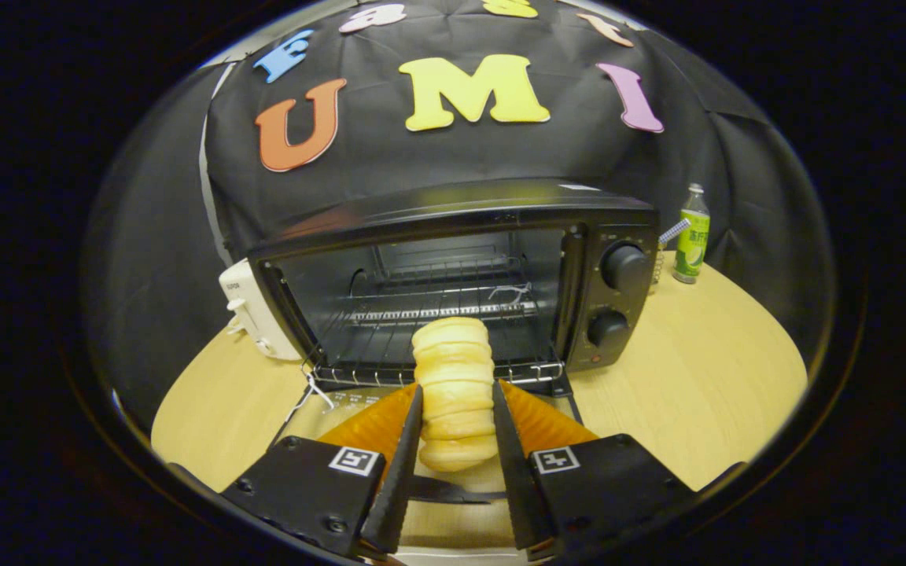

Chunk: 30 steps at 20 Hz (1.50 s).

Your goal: Open the toaster oven, put the food inside, and close the toaster oven door.

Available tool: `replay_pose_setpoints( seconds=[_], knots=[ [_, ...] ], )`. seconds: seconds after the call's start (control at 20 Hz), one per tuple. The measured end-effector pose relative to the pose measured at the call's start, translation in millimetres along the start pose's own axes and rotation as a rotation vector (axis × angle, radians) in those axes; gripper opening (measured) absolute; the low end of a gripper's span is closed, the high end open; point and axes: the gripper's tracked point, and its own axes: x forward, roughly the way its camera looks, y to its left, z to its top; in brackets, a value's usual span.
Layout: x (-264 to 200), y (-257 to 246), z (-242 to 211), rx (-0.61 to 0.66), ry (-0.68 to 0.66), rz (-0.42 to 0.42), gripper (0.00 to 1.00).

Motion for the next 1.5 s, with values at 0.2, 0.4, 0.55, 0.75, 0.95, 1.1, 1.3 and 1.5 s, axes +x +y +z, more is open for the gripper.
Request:
replay_pose_setpoints(
  seconds=[0.2,0.4,0.55,0.75,0.95,1.1,1.3,1.5],
  knots=[
    [19,34,39,0.101,-0.15,0.127,0.57],
    [38,52,57,0.294,-0.181,0.215,0.57],
    [49,47,71,0.44,-0.207,0.223,0.57],
    [62,23,77,0.529,-0.235,0.159,0.62],
    [61,16,67,0.464,-0.236,0.161,1.0],
    [47,7,60,0.455,-0.23,0.15,1.0],
    [19,-5,47,0.476,-0.225,0.143,1.0],
    [-9,-6,22,0.455,-0.201,0.14,1.0]
  ],
)
